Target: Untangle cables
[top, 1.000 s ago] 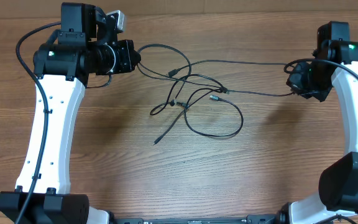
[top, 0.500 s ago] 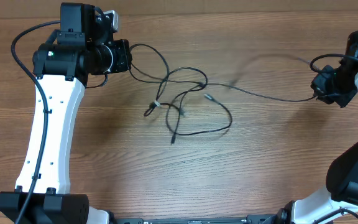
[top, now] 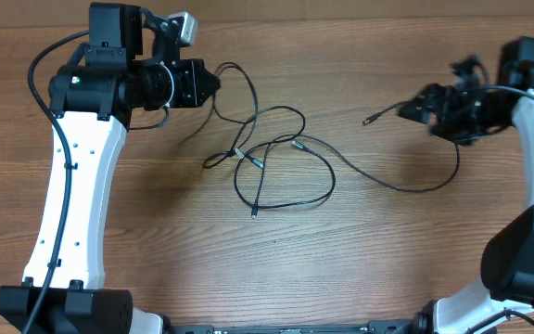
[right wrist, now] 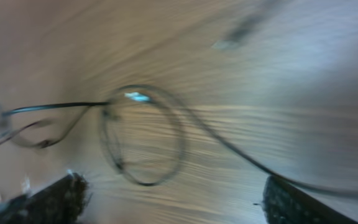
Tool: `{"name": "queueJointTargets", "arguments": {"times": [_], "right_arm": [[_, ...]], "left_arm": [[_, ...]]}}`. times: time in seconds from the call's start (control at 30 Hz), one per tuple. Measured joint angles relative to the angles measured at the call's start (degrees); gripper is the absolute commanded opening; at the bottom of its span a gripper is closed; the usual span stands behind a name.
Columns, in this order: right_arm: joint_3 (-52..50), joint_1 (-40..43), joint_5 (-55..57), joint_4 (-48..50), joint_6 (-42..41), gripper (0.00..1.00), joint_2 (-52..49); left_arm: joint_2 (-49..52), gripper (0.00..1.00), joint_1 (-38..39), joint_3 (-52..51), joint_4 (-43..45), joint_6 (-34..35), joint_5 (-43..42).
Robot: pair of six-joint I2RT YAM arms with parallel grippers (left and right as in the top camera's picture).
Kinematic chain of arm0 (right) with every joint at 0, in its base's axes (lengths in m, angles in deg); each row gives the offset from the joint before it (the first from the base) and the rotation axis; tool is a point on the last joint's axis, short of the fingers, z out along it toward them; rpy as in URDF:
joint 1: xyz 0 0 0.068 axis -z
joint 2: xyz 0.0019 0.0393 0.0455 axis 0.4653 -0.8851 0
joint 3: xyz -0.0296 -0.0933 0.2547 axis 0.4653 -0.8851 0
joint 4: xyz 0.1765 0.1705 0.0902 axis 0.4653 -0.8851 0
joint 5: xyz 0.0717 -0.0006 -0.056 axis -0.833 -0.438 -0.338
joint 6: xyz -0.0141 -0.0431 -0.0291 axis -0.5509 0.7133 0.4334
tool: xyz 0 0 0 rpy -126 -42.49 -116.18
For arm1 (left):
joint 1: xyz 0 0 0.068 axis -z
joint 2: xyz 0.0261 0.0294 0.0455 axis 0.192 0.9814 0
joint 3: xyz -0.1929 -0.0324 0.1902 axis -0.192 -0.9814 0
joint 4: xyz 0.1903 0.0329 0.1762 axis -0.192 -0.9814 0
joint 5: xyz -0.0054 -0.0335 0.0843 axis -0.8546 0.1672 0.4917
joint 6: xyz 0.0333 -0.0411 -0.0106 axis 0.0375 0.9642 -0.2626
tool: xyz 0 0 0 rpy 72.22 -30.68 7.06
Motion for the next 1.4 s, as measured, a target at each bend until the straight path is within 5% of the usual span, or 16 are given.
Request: {"name": "queueJointTargets", "arguments": {"times": [0.33, 0.8, 0.93, 1.1, 1.17, 1.4], "right_arm": [[0.3, -17.4, -2.1, 11.6, 5.8, 0.99, 0.0], [0.3, -24.3, -5.4, 15.3, 20.8, 0.89, -3.1], [0.3, -26.4, -5.9, 17.7, 22.7, 0.76, -5.3], [0.3, -28.3, -5.9, 18.4, 23.5, 0.36, -7.1], [0.3, -28.4, -5.9, 18.3, 22.2, 0.07, -7.3], [0.9, -24.2, -2.5, 14.5, 5.9, 0.04, -7.3]], "left_arm": [[0.0, 0.04, 0.0, 0.0, -0.2, -1.2, -15.1], [0.0, 0.04, 0.0, 0.0, -1.1, 0.5, -20.2], [0.0, 0.04, 0.0, 0.0, -1.2, 0.6, -20.4], [0.0, 0.04, 0.0, 0.0, -1.3, 0.8, -20.3], [0.0, 0.04, 0.0, 0.0, -1.2, 0.8, -20.0], [0.0, 0.04, 0.0, 0.0, -1.2, 1.4, -5.1]]}}
